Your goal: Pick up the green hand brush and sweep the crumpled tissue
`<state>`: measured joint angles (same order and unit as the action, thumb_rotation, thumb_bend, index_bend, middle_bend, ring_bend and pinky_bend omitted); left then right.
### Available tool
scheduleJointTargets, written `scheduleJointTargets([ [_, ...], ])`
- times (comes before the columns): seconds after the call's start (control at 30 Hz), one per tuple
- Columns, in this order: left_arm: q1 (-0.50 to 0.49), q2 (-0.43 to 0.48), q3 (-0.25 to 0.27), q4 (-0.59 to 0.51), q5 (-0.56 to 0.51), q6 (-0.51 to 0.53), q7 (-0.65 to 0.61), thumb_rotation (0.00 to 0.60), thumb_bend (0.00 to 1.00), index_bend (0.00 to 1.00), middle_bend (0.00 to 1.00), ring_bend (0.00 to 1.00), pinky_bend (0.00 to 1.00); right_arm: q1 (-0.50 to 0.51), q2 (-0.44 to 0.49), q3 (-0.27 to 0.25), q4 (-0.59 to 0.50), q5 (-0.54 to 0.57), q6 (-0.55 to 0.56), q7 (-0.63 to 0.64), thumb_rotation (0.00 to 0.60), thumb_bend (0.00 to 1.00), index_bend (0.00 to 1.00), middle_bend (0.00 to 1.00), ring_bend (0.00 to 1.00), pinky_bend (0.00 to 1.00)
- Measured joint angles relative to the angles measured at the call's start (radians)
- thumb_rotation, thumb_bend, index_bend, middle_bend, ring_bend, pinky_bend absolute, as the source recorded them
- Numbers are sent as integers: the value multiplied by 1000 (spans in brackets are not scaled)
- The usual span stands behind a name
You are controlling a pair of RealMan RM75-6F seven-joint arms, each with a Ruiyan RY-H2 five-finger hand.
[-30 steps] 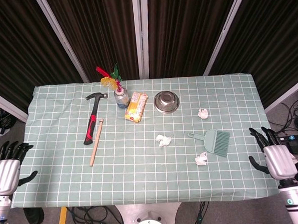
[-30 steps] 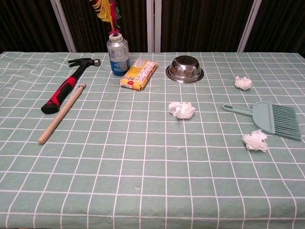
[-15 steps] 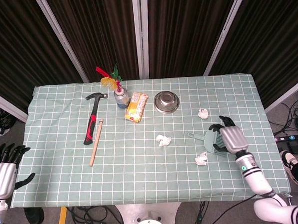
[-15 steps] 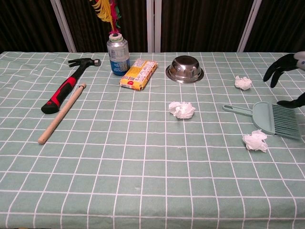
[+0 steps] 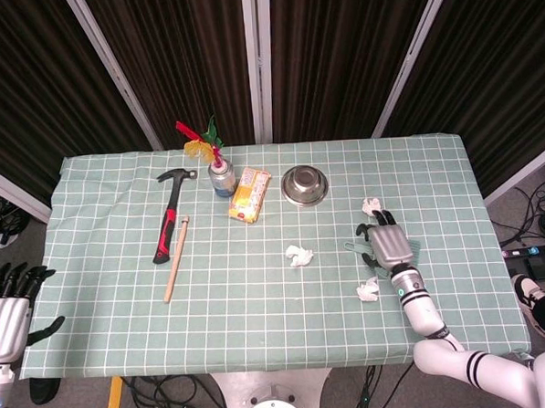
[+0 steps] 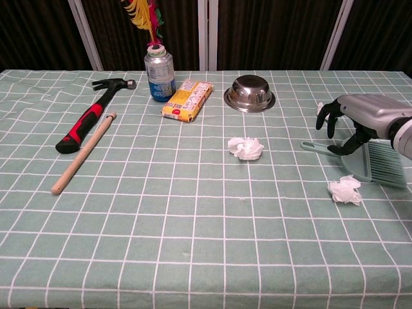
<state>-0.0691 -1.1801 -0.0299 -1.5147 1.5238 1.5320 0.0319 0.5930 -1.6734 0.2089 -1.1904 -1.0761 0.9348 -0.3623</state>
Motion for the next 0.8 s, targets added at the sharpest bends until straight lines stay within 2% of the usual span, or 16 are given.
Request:
scheduleJointTargets([
  [0.33, -2, 0, -2, 4, -6, -10, -6, 600, 132, 215, 185, 99, 61, 15, -49, -20, 66, 13, 12, -58, 600, 239, 388, 468, 90, 75],
  [0.8, -1, -4, -1, 13, -14, -19, -16, 600, 132, 215, 185, 99, 61, 30, -86, -36, 96, 6, 19, -107, 600, 240, 389, 469, 90, 75],
])
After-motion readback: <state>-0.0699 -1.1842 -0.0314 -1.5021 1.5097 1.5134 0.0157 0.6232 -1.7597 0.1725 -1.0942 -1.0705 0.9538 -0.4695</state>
